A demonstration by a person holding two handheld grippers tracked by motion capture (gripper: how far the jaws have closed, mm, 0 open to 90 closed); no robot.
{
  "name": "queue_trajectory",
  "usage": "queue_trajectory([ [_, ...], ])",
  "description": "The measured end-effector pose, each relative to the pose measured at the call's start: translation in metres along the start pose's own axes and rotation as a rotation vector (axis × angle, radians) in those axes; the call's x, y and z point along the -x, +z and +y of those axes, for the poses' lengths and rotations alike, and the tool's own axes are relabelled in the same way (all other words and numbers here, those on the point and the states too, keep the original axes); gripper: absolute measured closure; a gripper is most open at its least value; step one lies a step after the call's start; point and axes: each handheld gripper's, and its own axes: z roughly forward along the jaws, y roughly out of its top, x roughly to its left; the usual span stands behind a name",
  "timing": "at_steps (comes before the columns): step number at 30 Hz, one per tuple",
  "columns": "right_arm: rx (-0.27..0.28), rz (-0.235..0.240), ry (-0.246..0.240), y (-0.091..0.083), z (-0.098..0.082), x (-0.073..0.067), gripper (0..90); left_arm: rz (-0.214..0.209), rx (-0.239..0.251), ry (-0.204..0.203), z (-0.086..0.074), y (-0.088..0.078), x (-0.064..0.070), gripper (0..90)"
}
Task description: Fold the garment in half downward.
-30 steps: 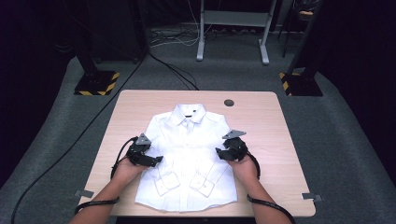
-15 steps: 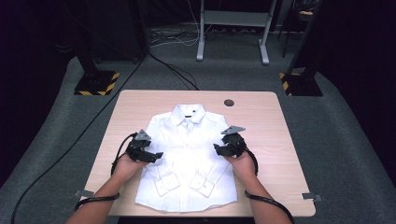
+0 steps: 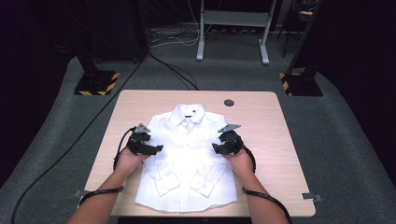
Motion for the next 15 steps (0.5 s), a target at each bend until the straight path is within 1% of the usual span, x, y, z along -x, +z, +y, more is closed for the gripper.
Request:
queue_trajectory([
  [3, -0.018, 0.014, 0.015, 0.006, -0.002, 0.003, 40.8, 0.012, -0.015, -0.001, 0.001, 0.006, 0.0, 18.2],
  [8, -0.036, 0.024, 0.005, 0.014, -0.004, 0.0, 42.6, 0.02, -0.038, 0.01, 0.0, 0.013, 0.002, 19.0],
  [10, -0.037, 0.03, -0.006, 0.015, -0.004, -0.002, 42.9, 0.018, -0.041, 0.015, -0.001, 0.014, 0.002, 19.4],
  [13, -0.039, 0.05, -0.004, 0.015, -0.005, -0.002, 44.8, 0.005, -0.044, 0.021, -0.002, 0.013, 0.003, 21.5],
  [15, -0.04, 0.061, 0.013, 0.015, -0.005, -0.002, 45.4, 0.011, -0.045, 0.039, -0.005, 0.012, 0.006, 22.5],
])
